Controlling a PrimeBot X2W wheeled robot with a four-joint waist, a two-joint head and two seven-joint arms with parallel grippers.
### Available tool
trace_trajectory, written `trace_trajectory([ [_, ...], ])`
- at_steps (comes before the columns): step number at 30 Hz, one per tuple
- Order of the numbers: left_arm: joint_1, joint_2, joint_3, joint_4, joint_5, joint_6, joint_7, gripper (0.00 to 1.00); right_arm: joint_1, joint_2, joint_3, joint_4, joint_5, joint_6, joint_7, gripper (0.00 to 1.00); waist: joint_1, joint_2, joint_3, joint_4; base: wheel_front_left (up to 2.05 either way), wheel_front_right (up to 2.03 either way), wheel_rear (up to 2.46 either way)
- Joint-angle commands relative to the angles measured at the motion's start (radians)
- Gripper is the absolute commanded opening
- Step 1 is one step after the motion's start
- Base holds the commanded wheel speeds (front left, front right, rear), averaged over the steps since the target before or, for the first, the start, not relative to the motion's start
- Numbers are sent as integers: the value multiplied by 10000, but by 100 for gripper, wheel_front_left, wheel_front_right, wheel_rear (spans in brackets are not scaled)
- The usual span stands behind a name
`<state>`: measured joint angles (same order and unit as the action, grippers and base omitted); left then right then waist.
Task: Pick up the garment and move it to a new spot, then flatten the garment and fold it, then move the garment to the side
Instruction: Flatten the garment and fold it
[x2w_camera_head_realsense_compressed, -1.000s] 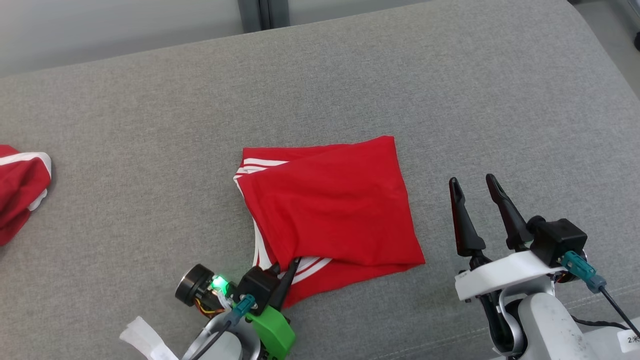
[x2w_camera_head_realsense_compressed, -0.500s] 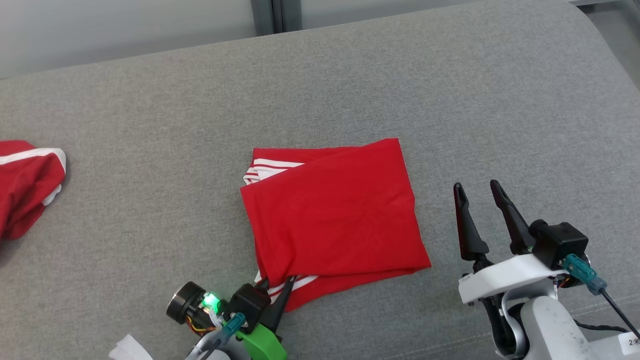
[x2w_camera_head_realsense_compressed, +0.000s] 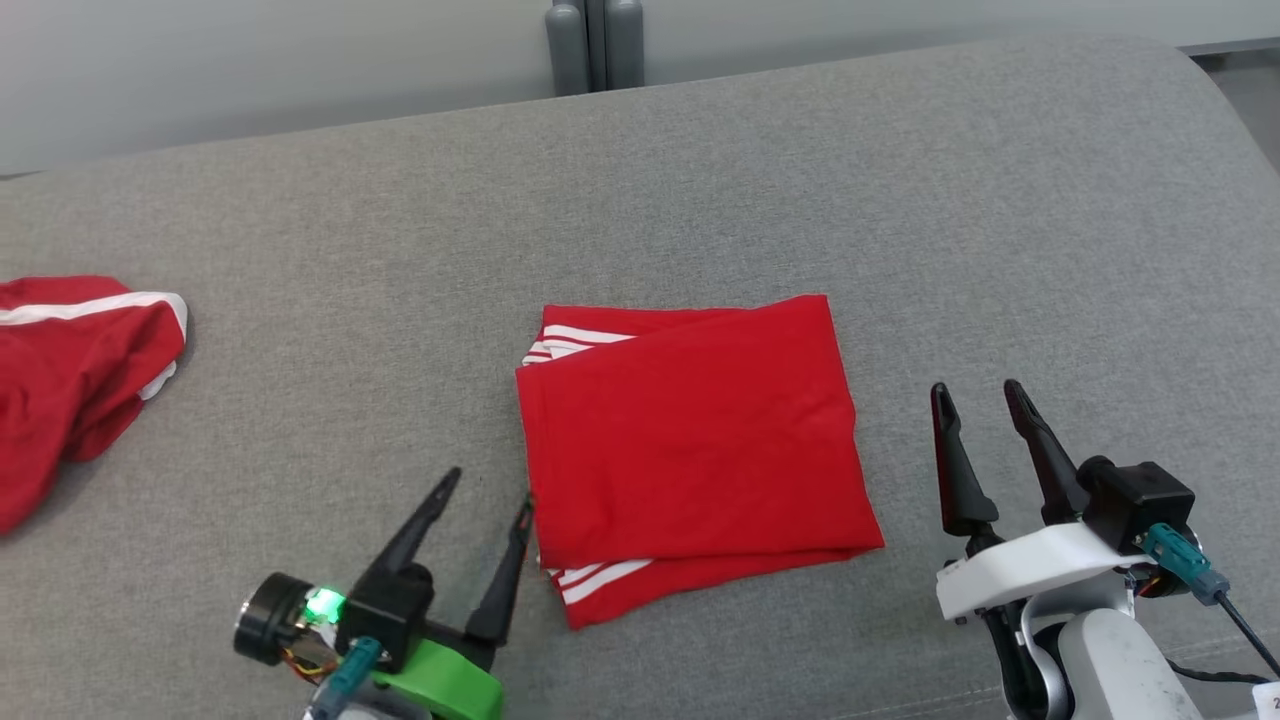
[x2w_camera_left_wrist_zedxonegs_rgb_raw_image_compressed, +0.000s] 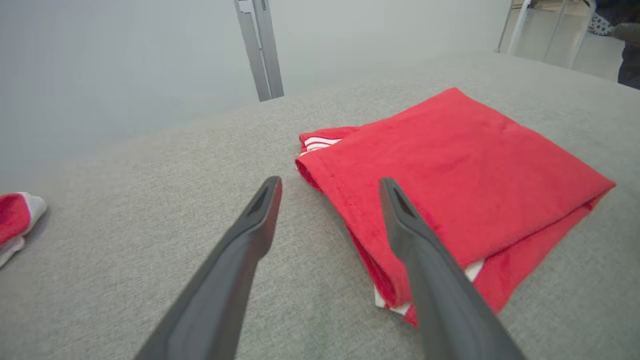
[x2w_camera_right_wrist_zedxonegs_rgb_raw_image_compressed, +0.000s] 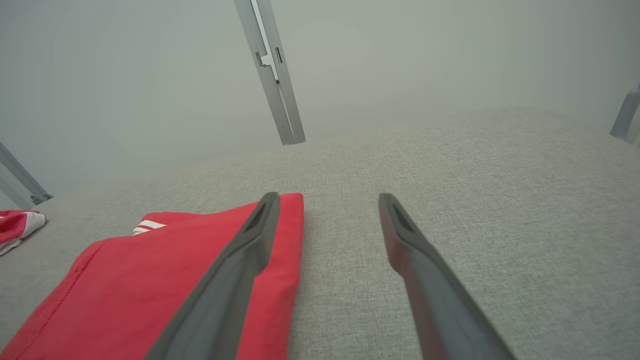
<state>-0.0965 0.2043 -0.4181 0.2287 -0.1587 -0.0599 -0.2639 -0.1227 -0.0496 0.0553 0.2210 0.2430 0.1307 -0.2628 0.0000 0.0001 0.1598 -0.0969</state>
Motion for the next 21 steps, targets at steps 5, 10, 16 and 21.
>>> trace_trajectory([
  [5, 254, -25, 1301, -879, -232, 553, -2, 100, 10, -17, -34, -25, -106, -1, -26, 100, 0, -1, -119, 273, 0, 0, 0],
  [10, 376, -201, 2620, -1511, -226, 896, -2, 100, -55, -17, -43, -56, -180, -1, -27, 100, 0, -1, -141, 345, 0, 0, 0],
  [16, 583, -440, 3924, -1783, -37, 1059, -2, 100, -54, -17, -132, -95, -251, -1, -26, 100, 0, -1, -161, 387, 0, 0, 0],
  [21, 788, -631, 4719, -1659, 59, 1081, -2, 100, 37, -17, -192, -72, -295, -1, -26, 100, 0, -1, -236, 416, 0, 0, 0],
])
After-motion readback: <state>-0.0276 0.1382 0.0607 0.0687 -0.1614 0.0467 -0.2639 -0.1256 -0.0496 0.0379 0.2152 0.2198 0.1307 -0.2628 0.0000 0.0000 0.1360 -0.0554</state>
